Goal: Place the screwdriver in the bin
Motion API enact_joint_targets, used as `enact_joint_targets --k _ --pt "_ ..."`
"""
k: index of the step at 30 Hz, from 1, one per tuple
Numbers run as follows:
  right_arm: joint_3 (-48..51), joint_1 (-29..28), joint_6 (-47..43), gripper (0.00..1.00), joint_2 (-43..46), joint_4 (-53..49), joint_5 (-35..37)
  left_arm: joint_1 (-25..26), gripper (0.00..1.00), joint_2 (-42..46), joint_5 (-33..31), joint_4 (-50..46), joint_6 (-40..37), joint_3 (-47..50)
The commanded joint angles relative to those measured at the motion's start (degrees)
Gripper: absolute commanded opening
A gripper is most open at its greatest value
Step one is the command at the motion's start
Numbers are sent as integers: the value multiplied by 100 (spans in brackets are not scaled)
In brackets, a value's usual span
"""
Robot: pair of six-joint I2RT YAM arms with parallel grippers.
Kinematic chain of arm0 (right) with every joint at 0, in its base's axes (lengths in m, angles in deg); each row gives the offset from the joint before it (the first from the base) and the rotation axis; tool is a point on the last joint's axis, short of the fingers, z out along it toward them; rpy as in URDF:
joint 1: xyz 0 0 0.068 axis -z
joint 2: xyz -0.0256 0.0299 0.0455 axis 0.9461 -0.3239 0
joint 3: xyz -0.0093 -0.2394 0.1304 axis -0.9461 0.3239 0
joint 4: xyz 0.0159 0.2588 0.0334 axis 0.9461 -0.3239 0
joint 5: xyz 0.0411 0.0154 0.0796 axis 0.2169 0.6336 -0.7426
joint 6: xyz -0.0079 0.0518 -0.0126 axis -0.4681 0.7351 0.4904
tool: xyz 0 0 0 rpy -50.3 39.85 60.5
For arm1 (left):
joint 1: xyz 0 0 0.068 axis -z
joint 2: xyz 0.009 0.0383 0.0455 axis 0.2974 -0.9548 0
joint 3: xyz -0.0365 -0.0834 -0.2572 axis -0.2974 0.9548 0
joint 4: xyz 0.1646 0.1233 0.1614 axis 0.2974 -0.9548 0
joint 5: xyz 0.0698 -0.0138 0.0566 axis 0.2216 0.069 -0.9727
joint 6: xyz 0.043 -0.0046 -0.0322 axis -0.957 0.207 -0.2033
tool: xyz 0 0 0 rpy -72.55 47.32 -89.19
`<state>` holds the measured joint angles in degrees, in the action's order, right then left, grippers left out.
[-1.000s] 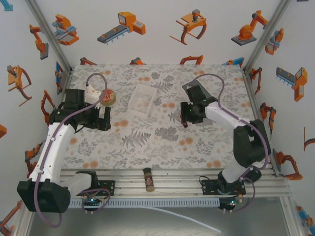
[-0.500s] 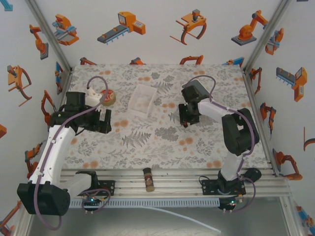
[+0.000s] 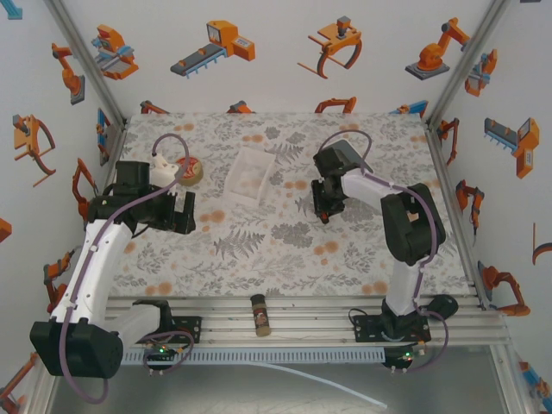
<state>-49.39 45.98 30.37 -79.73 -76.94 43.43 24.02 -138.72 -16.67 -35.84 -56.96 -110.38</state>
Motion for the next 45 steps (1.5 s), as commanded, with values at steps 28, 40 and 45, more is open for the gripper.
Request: enact_joint_targets --k 28,40,45 --pt "-290 -115 -80 17 1554 -792 -130 5 97 202 89 24 115 49" --pt "-2188 -742 60 16 1110 -1324 -155 -55 97 199 231 84 208 -55" --pt "-3261 -1142 214 16 312 -1356 -113 -92 97 186 286 46 264 -158"
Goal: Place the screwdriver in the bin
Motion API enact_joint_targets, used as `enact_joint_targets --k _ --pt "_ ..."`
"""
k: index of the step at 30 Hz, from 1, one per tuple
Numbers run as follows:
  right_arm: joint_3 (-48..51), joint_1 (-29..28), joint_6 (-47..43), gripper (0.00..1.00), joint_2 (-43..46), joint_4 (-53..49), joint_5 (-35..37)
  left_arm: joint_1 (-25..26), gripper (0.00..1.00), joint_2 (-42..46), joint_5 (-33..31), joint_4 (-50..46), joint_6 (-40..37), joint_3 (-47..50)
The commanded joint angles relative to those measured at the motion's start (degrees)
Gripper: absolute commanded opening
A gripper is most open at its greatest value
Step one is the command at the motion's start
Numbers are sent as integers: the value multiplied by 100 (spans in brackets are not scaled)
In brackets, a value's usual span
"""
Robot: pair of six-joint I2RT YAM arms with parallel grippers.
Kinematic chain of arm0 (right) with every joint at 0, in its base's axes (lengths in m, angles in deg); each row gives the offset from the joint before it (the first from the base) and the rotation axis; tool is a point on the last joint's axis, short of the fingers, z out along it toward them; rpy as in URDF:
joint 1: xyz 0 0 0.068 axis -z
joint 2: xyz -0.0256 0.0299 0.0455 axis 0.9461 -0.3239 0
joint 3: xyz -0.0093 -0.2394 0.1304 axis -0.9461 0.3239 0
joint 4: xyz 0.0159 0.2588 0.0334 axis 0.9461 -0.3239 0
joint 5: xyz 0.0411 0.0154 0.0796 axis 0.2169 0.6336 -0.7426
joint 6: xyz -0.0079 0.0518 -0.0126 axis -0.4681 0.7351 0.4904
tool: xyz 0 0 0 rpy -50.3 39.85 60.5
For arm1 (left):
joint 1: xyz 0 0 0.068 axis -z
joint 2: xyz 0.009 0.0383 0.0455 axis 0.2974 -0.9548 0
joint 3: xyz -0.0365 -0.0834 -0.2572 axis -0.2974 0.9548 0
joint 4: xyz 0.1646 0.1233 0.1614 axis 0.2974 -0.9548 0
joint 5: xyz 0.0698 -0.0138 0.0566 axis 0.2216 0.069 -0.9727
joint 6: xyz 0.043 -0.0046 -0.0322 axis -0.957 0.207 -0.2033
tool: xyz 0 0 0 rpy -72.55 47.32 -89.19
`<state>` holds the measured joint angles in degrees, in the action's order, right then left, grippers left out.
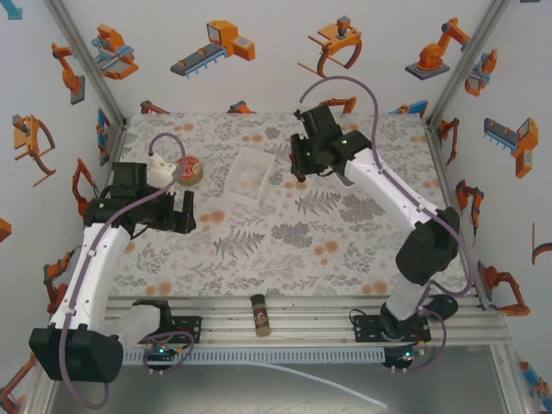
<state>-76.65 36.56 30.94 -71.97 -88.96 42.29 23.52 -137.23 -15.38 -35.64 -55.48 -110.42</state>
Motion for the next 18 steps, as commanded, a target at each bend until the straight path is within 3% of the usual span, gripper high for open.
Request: enact_joint_targets --k 1,10,18 --pt "-780 -263 199 16 -661 -167 -1 -49 97 44 171 26 119 -158" --pt "-2400 -723 696 15 -2156 -117 137 -103 97 202 289 52 183 -76" --pt "-2480 -870 1104 15 -2682 76 645 -112 97 226 386 70 244 -81"
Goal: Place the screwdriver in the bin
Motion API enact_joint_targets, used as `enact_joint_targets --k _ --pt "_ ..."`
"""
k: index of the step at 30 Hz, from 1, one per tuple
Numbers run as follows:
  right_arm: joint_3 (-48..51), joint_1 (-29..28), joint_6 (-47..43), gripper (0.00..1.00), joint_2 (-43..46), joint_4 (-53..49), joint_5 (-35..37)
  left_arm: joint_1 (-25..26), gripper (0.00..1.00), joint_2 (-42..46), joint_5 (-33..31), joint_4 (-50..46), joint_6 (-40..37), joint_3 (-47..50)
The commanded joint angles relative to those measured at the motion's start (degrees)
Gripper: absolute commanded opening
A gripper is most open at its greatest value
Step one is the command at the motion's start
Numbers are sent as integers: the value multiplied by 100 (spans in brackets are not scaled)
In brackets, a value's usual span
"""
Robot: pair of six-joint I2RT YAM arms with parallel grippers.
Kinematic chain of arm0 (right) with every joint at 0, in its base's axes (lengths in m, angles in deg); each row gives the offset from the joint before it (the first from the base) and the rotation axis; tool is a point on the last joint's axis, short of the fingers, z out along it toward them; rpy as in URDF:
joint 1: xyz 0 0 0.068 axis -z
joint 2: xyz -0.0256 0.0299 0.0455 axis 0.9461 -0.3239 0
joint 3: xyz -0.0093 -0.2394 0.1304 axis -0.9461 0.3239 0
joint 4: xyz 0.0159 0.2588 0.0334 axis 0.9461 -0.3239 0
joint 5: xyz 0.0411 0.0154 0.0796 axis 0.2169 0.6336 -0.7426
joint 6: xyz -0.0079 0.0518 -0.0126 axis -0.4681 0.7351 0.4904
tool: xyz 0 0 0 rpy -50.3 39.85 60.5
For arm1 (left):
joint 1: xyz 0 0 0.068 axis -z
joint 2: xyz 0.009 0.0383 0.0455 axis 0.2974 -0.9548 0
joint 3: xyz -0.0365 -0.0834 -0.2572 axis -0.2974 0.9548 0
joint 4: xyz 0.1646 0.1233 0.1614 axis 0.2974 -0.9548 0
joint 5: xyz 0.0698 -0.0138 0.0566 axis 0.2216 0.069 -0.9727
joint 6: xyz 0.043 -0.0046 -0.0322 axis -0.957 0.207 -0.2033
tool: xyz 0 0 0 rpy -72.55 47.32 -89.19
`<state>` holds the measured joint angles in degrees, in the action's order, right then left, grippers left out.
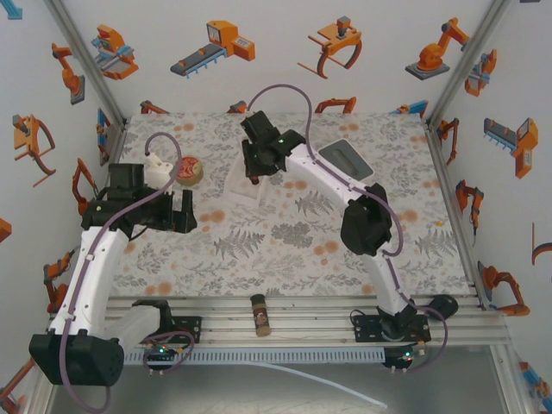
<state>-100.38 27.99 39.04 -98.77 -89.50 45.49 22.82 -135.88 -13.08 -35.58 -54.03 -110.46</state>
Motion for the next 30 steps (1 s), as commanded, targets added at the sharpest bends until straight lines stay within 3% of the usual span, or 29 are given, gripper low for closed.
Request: enact_joint_targets --k 1,30 --pt "-15 -13 355 15 -10 225 361 -42 97 89 171 72 98 -81" --pt "152 -39 888 16 -495 597 409 -75 97 197 264 134 166 18"
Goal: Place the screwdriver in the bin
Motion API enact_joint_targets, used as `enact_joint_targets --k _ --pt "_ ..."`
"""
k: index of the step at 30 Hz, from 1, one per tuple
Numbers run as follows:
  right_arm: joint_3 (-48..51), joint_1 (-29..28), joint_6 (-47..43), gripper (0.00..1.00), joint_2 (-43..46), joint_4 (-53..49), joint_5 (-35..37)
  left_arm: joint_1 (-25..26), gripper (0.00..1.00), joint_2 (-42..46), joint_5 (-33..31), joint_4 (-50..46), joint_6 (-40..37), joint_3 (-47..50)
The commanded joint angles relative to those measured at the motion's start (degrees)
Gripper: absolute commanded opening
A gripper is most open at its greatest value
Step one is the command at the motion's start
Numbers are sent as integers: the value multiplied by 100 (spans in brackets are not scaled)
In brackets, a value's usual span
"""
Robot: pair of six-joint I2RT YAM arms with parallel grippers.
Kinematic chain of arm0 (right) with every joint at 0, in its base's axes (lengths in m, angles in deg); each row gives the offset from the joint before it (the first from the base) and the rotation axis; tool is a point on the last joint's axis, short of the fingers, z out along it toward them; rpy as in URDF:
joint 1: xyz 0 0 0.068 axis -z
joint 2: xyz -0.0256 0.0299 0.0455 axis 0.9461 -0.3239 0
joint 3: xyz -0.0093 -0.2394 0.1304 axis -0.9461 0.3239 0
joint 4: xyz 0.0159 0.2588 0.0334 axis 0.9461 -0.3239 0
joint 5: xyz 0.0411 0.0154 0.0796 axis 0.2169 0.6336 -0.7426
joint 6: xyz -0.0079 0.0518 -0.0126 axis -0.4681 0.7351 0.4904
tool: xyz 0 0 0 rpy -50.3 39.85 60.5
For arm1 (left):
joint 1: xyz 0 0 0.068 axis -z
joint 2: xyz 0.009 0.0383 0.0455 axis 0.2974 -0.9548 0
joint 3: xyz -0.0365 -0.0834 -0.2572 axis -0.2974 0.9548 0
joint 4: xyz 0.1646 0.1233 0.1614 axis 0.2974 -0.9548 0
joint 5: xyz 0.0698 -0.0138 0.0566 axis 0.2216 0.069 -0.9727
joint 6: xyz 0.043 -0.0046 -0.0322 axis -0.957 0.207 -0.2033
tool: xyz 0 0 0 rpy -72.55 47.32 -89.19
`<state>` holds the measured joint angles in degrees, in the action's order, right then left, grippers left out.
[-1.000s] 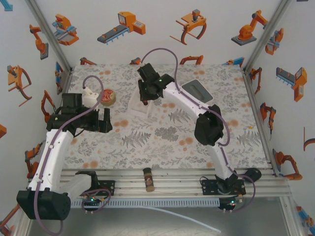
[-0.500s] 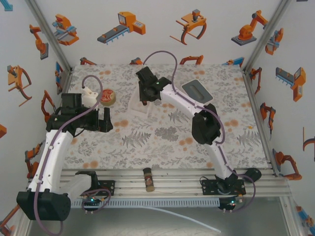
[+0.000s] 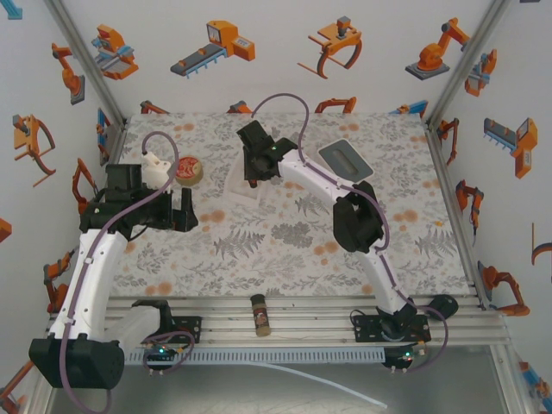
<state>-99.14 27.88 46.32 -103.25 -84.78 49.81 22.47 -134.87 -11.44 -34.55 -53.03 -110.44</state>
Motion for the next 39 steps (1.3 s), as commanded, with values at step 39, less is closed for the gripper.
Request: enact_joint_targets --k 39 --pt "137 -162 487 19 -224 17 159 -69 97 133 122 134 73 121"
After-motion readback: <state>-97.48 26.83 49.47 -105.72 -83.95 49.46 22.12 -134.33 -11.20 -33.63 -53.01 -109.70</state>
